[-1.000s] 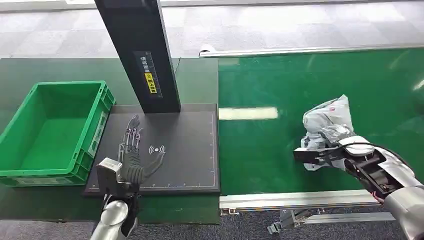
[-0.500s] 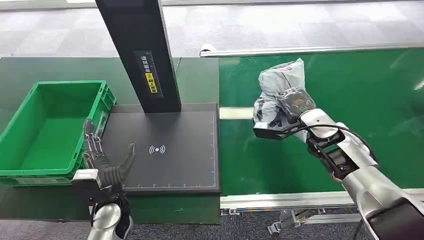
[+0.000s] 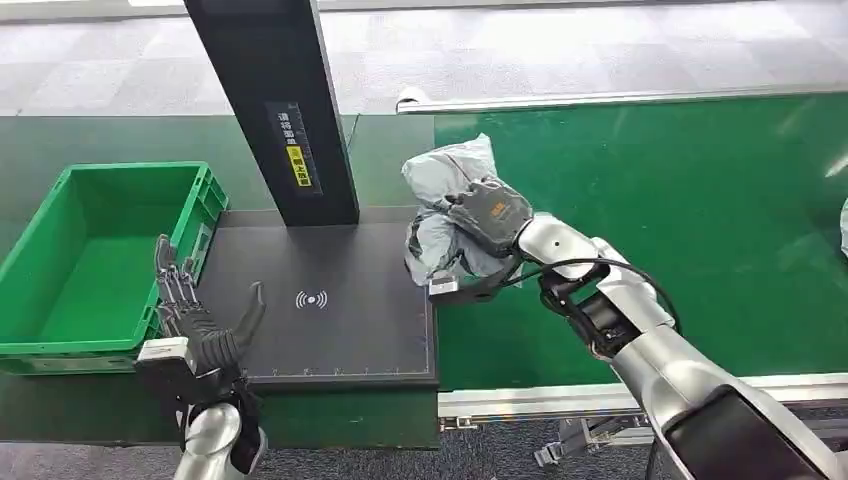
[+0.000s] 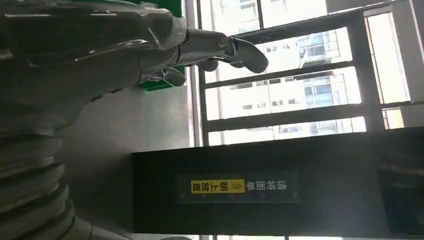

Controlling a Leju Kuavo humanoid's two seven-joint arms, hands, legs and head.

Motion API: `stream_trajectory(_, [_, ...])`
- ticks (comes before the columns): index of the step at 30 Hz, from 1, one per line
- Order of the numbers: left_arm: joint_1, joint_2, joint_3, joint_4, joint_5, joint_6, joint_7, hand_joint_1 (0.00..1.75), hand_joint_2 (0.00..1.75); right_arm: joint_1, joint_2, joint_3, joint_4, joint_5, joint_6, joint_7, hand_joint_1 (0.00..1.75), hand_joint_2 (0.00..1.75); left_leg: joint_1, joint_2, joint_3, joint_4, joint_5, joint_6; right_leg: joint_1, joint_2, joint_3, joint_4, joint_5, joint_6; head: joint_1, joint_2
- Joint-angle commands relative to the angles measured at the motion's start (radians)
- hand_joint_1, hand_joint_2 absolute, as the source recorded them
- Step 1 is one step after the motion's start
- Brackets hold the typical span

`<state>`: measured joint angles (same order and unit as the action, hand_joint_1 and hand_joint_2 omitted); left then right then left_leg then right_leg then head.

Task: Moved the parcel from conveyor to table for the left to box.

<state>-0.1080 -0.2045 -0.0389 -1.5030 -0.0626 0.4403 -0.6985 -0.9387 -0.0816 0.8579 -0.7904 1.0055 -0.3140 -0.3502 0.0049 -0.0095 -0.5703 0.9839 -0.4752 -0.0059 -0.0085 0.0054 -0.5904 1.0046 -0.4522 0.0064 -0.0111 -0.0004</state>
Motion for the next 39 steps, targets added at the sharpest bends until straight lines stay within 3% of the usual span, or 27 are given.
stream_trajectory(1, [-0.080, -0.011, -0.007, 0.101, -0.003, 0.004, 0.004, 0.00, 1.75, -0.037, 0.218, 0.093, 0.031, -0.048, 0.004, -0.053, 1.75, 1.75, -0.001, 0.009, 0.004, -0.001, -0.002, -0.001, -0.001, 0.008, 0.000, 0.000, 0.000, -0.001, 0.000, 0.000])
stream_trajectory(7, [-0.106, -0.016, -0.032, 0.151, 0.002, -0.011, 0.012, 0.00, 1.75, 0.003, 0.247, 0.093, -0.008, -0.159, -0.040, -0.131, 1.75, 1.75, 0.000, 0.004, 0.003, -0.001, -0.001, -0.001, 0.000, 0.002, 0.001, -0.001, 0.000, -0.001, 0.000, 0.000])
stream_trajectory(15, [-0.104, -0.017, -0.035, 0.157, 0.005, -0.012, 0.011, 0.00, 1.75, 0.010, 0.248, 0.100, -0.014, -0.158, -0.042, -0.127, 1.75, 1.75, -0.001, 0.003, 0.002, -0.001, 0.000, -0.001, -0.001, 0.001, 0.000, -0.001, -0.001, -0.001, 0.000, 0.000])
stream_trajectory(20, [-0.135, -0.032, -0.071, 0.213, 0.014, -0.046, 0.013, 0.00, 1.75, 0.073, 0.295, 0.068, -0.039, -0.247, -0.073, -0.164, 1.75, 1.75, -0.001, 0.003, 0.002, -0.001, 0.000, 0.000, 0.000, 0.001, 0.001, -0.001, 0.000, -0.001, 0.001, 0.000])
stream_trajectory(22, [-0.161, -0.034, -0.092, 0.243, 0.022, -0.057, 0.013, 0.00, 1.75, 0.091, 0.309, 0.051, -0.004, -0.340, -0.012, -0.200, 1.75, 1.75, -0.001, 0.002, 0.002, -0.001, 0.000, 0.000, 0.000, 0.000, 0.001, -0.001, -0.001, -0.001, 0.000, 0.000])
stream_trajectory(28, [-0.172, -0.034, -0.106, 0.259, 0.033, -0.070, 0.015, 0.00, 1.75, 0.103, 0.312, 0.067, 0.054, -0.355, 0.009, -0.202, 1.75, 1.75, -0.001, 0.003, 0.003, -0.001, 0.000, 0.000, -0.001, 0.001, 0.002, -0.001, 0.000, 0.000, 0.000, 0.000])
stream_trajectory(34, [-0.198, -0.038, -0.104, 0.284, 0.035, -0.097, 0.019, 0.00, 1.75, 0.098, 0.296, 0.035, 0.239, -0.417, 0.244, -0.146, 1.75, 1.75, -0.001, -0.001, 0.004, -0.002, 0.000, -0.001, 0.000, -0.002, 0.003, -0.003, -0.001, -0.001, 0.000, 0.000])
stream_trajectory(35, [-0.201, -0.037, -0.100, 0.282, 0.032, -0.097, 0.022, 0.00, 1.75, 0.093, 0.296, 0.017, 0.269, -0.433, 0.258, -0.147, 1.62, 1.75, 0.000, 0.000, 0.003, -0.001, 0.000, -0.001, 0.000, -0.002, 0.002, -0.002, -0.001, -0.001, 0.000, 0.000])
stream_trajectory(36, [-0.202, -0.035, -0.096, 0.278, 0.031, -0.097, 0.024, 0.00, 1.75, 0.090, 0.297, 0.000, 0.284, -0.450, 0.272, -0.147, 0.70, 1.75, -0.001, -0.001, 0.004, -0.002, 0.000, -0.001, 0.000, -0.003, 0.003, -0.002, -0.001, -0.001, 0.000, 0.000])
stream_trajectory(37, [-0.203, -0.033, -0.094, 0.277, 0.031, -0.097, 0.024, 0.00, 1.75, 0.089, 0.295, -0.001, 0.286, -0.451, 0.274, -0.148, 0.16, 1.75, -0.001, 0.000, 0.002, -0.001, 0.000, 0.000, 0.000, -0.002, 0.001, -0.001, 0.000, -0.001, 0.000, 0.000])
stream_trajectory(38, [-0.201, -0.034, -0.087, 0.269, 0.058, -0.129, 0.037, 0.00, 1.75, 0.090, 0.302, -0.046, 0.296, -0.516, 0.350, -0.157, 0.00, 1.75, -0.001, -0.001, 0.003, -0.001, 0.000, -0.001, 0.000, -0.003, 0.003, -0.002, -0.001, -0.001, 0.000, 0.000])
stream_trajectory(39, [-0.199, -0.035, -0.083, 0.262, 0.088, -0.165, 0.043, 0.00, 1.75, 0.092, 0.301, -0.060, 0.299, -0.532, 0.365, -0.158, 0.00, 1.75, 0.000, 0.000, 0.002, -0.001, 0.000, 0.000, 0.000, -0.001, 0.001, -0.002, 0.000, -0.001, 0.001, 0.000])
